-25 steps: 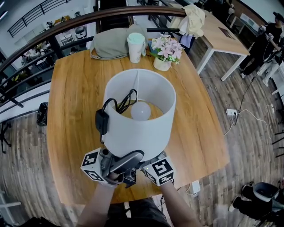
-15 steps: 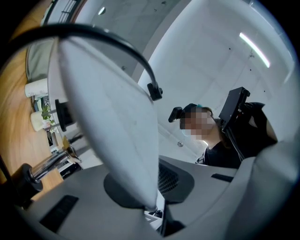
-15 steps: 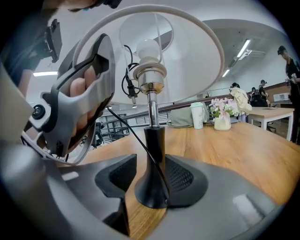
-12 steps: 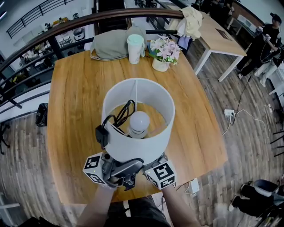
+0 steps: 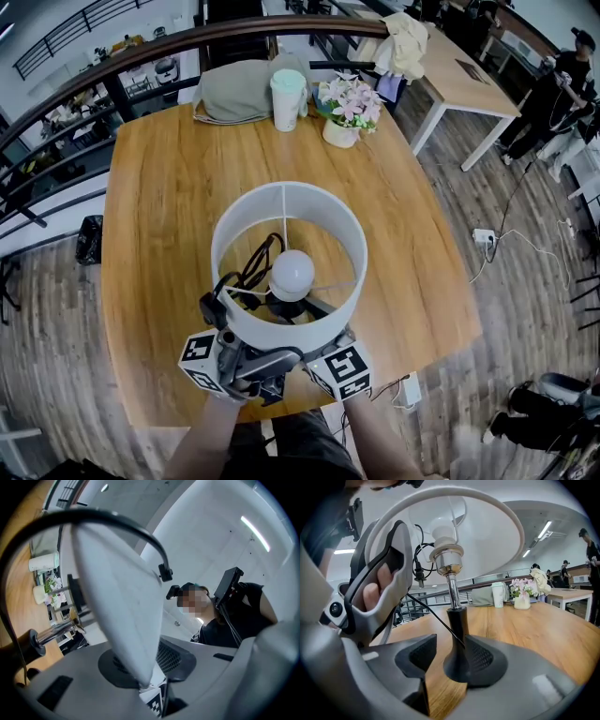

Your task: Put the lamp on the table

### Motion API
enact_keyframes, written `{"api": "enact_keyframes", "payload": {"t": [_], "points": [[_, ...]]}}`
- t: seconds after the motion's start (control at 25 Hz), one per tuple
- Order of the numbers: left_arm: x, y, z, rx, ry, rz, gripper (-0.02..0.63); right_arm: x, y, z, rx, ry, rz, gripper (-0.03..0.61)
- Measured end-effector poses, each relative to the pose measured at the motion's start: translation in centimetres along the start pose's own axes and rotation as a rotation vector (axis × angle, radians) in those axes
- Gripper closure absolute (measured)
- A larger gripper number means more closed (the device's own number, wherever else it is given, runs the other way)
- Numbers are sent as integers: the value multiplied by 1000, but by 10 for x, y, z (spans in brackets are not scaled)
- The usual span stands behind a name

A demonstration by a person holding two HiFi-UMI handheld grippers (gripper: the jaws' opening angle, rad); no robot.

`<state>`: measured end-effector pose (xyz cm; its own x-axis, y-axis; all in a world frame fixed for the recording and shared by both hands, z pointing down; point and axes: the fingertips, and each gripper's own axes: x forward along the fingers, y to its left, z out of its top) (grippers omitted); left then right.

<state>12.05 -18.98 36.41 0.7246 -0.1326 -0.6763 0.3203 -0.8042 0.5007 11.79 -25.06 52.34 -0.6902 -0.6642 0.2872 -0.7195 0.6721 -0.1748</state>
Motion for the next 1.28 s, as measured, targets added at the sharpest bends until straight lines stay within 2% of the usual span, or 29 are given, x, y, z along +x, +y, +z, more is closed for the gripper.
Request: {"api": "enact_keyframes", "payload": {"t": [0.2,0.32,0.88,1.12,1.28], "points": [[-3,3,-2,2,10,11,543,0,1,-4,3,3,-3,391],[-10,6,-8,11,35,48,532,0,1,-4,-2,5,-12,392],[-41,17,-50,7,210,211,529,-10,14,-28,-3,59,-22,396],[-61,20,-57,-3,247,319,533,-23,22,-30,3,45,-61,462],[-74,17,-59,25,292,368,586,-33,31,-32,9,47,-106,517]]}}
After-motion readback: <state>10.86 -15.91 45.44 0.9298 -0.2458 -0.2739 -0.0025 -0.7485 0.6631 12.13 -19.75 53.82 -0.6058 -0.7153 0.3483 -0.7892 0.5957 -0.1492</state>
